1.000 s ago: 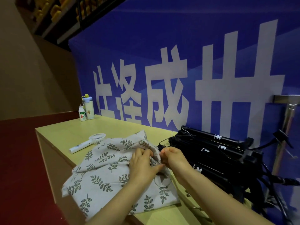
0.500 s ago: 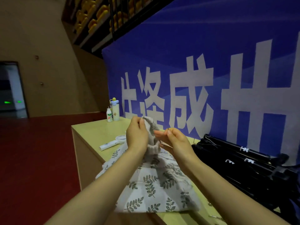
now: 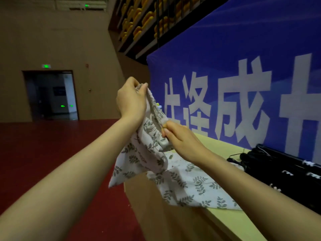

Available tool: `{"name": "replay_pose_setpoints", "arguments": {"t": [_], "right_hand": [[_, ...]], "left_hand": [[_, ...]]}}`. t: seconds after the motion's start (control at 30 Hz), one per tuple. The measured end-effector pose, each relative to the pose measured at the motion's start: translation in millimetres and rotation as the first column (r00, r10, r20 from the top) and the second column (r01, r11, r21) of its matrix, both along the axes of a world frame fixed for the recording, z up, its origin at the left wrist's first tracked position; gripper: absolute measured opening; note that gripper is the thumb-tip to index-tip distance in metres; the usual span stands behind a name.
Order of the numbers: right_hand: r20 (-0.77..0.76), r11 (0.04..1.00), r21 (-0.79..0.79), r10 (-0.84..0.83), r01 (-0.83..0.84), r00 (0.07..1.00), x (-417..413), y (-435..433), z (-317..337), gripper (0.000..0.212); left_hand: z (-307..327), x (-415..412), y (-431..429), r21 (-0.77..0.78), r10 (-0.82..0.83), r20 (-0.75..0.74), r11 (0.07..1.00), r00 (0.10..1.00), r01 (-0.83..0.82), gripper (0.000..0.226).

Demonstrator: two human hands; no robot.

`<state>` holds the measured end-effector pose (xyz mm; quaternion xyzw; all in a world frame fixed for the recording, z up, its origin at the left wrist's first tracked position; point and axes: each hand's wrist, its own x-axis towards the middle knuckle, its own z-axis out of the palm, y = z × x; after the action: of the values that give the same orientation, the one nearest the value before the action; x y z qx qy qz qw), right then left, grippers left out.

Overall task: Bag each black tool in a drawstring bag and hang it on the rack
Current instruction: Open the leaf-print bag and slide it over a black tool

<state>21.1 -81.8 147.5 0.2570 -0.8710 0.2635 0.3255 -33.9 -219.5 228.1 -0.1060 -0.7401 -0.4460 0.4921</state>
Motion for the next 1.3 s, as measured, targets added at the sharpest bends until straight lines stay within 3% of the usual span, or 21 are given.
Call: {"name": "replay_pose_setpoints", "arguments": {"t": [0.1,0.2,0.33,0.43,0.5,0.53,0.57,0.63,0.67,0.73,0.8,0.87,0.97,1.07,1.2,1.3], "right_hand": [[0.013,0.998,0.059,-0.012,0.011,1.000,3.9,-9.8,-8.3,0.019],[0.020,0.968,0.230,-0.103,0.096,0.994,9.5,-5.7,-17.8,0.018],[-0.108,0.957,0.270,-0.076,0.103,0.991,25.3,-3.3,-3.9,0.018],[-0.134,0.992,0.123,-0.023,0.040,0.991,30.1,-7.5,9.9,0.016],[-0.090,0.999,0.038,-0.014,0.018,0.996,27.2,-7.1,9.7,0.017],[-0.058,0.998,0.051,-0.031,0.034,0.998,24.8,-5.7,6.3,0.017],[-0.009,0.992,0.101,-0.070,0.070,0.998,22.6,-3.3,0.4,0.017],[0.101,0.958,0.239,-0.187,0.158,0.977,18.4,6.7,-16.3,0.014],[0.143,0.943,0.274,-0.232,0.187,0.962,16.8,13.7,-25.1,0.012],[0.172,0.935,0.275,-0.277,0.224,0.945,17.3,27.6,-37.5,0.011],[0.149,0.925,0.299,-0.288,0.234,0.946,20.4,37.1,-40.0,0.014],[0.125,0.912,0.338,-0.288,0.232,0.949,24.2,40.9,-36.9,0.015],[0.134,0.933,0.292,-0.258,0.211,0.957,26.2,41.3,-30.9,0.009],[0.159,0.972,0.201,-0.152,0.119,0.975,28.2,34.3,-30.5,0.012],[0.210,0.898,0.395,-0.293,0.193,0.933,22.4,35.8,-38.3,0.011],[0.304,0.934,0.174,-0.352,0.312,0.885,17.2,52.9,-41.0,0.013]], "left_hand": [[-12.9,-10.1,-29.7,-0.262,0.210,0.168,0.951,0.963,-0.162,0.021],[-36.7,-17.8,-49.3,-0.354,0.404,0.255,0.885,0.879,-0.304,0.021],[-27.6,2.2,-46.4,-0.073,0.396,0.001,0.916,0.918,-0.395,0.027],[8.4,29.4,-41.8,0.171,0.340,-0.127,0.933,0.932,-0.317,0.031],[14.1,38.8,-39.1,0.172,0.278,-0.234,0.955,0.932,-0.242,0.033],[9.4,38.3,-36.3,0.091,0.232,-0.252,0.972,0.939,-0.216,0.032],[0.5,33.1,-33.1,-0.037,0.177,-0.216,0.981,0.960,-0.189,0.030],[-24.8,9.2,-27.1,-0.199,0.058,0.072,0.979,0.996,-0.043,0.024],[-36.4,-4.6,-25.6,-0.133,-0.010,0.255,0.990,0.967,0.045,0.025],[-55.0,-20.8,-22.0,0.205,-0.257,0.477,0.963,0.841,0.178,0.035],[-68.4,-24.1,-11.9,0.423,-0.442,0.548,0.879,0.710,0.220,0.036],[-75.2,-19.4,2.6,0.446,-0.507,0.581,0.853,0.636,0.273,0.033],[-80.0,-12.5,22.6,0.294,-0.477,0.601,0.878,0.641,0.377,0.030],[-78.7,-1.7,39.5,0.045,-0.417,0.590,0.872,0.692,0.487,0.025],[-68.7,17.5,52.0,-0.329,-0.278,0.467,0.827,0.839,0.456,0.019],[-68.1,21.5,49.5,-0.435,-0.222,0.402,0.807,0.888,0.399,0.019]]}}
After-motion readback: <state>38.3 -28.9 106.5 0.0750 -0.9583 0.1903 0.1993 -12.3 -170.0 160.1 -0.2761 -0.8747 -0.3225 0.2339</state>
